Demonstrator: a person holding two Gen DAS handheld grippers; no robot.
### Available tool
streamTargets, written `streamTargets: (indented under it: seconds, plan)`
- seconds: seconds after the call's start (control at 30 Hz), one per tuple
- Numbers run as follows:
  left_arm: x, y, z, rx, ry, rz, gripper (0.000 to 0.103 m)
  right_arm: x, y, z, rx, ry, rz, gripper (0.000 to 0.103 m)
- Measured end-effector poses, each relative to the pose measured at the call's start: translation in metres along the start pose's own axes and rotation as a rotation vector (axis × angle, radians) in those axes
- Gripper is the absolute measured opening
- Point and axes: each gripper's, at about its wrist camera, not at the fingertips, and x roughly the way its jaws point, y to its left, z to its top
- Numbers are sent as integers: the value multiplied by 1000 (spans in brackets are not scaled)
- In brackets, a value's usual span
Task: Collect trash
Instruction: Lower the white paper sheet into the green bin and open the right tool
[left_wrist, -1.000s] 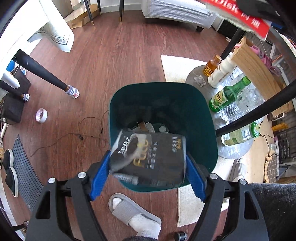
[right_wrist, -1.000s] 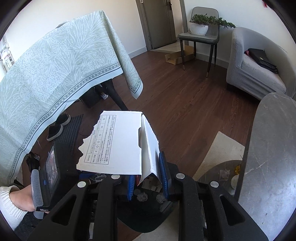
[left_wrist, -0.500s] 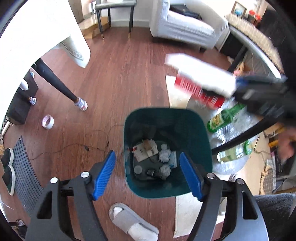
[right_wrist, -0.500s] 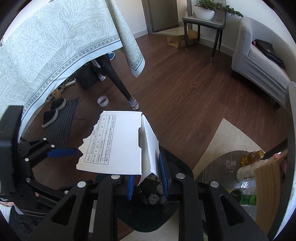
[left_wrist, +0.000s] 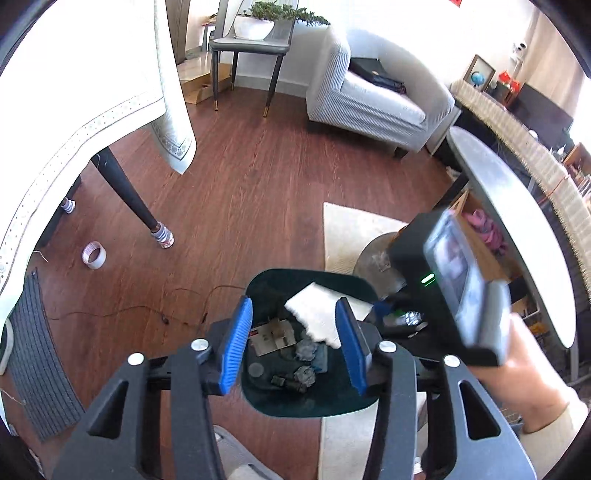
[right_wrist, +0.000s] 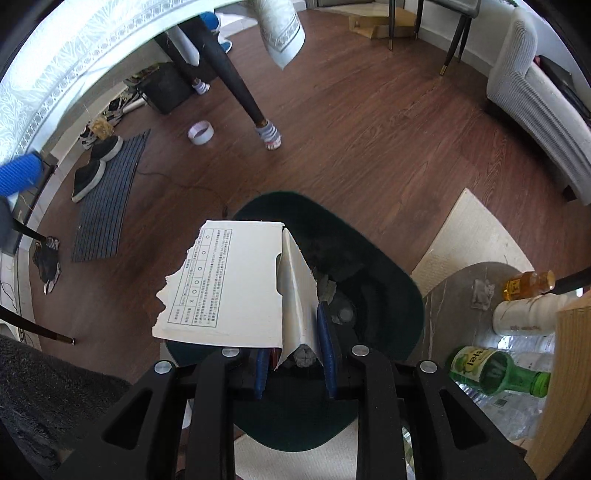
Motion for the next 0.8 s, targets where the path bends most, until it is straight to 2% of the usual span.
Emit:
streamTargets:
  seconds: [0.03, 0.2, 0.27, 0.33, 0.43, 0.67, 0.8]
  plan:
    - [-1, -1, 0, 2, -6, -3, 47, 4, 0, -1, 0, 16, 0, 28]
    - [-9, -9, 5, 28, -30, -7, 43, 28, 6, -9, -18, 91, -13, 28]
    - [-12, -10, 6, 27, -39, -17, 43, 36, 7, -11, -24, 115, -15, 32]
    - [-15, -10, 8, 27, -47, -18, 43, 41, 7, -14, -22, 124, -22, 42]
    - [-20, -9, 9, 24, -59, -20, 43, 46, 9, -17, -29, 137, -34, 47]
    - [-28, -5, 13, 18, -86, -4, 43, 44, 13, -21, -53, 142, -48, 48]
    - [-40, -11, 15, 41, -113, 24, 43, 28, 18, -20, -71, 98, -37, 48]
